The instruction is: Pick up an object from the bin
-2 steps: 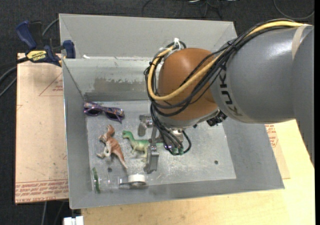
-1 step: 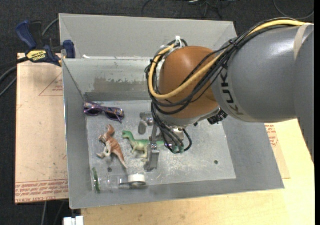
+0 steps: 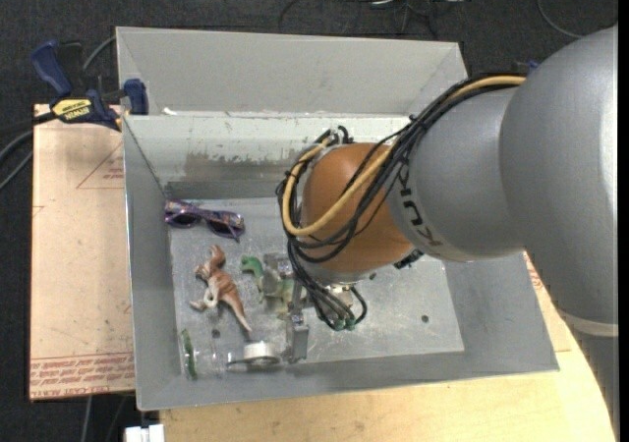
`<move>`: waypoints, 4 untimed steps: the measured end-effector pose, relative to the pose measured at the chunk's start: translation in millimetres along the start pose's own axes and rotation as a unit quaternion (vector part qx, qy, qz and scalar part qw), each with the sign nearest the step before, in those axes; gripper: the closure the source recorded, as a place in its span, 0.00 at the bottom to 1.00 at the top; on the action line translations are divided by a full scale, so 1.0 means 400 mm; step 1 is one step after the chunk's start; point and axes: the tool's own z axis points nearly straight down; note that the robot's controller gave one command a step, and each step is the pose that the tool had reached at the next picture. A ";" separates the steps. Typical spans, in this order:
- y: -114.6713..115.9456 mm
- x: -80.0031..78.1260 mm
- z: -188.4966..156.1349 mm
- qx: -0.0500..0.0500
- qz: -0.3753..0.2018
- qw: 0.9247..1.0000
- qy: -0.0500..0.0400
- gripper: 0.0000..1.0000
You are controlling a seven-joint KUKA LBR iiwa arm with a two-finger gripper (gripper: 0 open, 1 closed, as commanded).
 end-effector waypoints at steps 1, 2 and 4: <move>-0.007 0.026 0.067 -0.002 -0.019 1.000 -0.013 1.00; -0.007 0.026 0.068 -0.002 -0.019 1.000 -0.013 1.00; -0.007 0.027 0.068 -0.002 -0.019 1.000 -0.013 1.00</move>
Offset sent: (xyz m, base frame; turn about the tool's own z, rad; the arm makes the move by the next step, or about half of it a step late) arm 0.0000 0.0000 0.0000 0.0000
